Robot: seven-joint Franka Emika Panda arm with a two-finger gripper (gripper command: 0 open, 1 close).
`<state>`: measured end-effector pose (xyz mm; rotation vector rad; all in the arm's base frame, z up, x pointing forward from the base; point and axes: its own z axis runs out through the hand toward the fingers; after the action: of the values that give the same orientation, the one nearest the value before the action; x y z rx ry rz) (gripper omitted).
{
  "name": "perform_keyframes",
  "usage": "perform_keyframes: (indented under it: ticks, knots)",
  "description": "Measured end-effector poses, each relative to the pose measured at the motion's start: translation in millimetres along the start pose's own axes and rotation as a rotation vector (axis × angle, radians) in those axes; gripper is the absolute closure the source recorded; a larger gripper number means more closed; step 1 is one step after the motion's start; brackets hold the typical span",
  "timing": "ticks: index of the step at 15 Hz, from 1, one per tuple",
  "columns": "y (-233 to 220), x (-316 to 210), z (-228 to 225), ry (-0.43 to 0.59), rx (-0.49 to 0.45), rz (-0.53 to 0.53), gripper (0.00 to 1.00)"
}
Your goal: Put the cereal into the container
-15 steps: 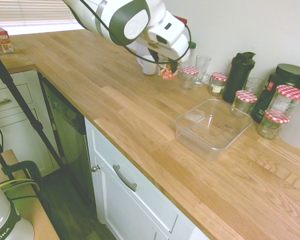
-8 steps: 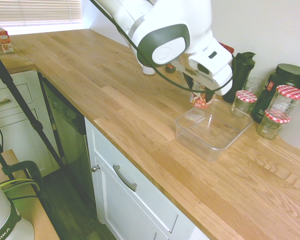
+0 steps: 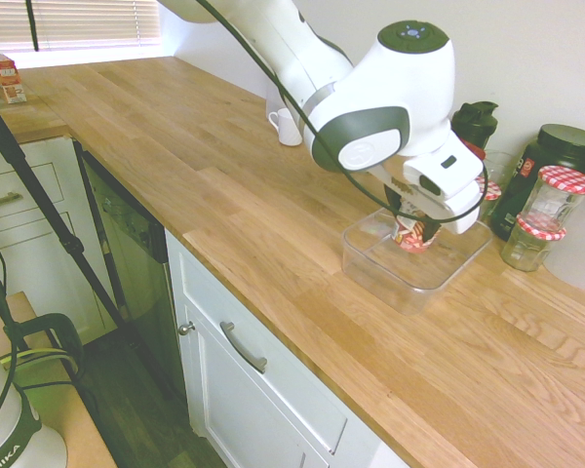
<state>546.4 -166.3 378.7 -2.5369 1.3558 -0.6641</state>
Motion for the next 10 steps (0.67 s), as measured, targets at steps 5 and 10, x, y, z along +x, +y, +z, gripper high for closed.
perform_keyframes:
  ticks: [5,10]
  knots:
    - [4.8,-5.4,19.4,-0.021,-0.027,-0.008,1.00]
    - [0.1,-9.7,20.5,-0.032,-0.029,-0.024,0.00]
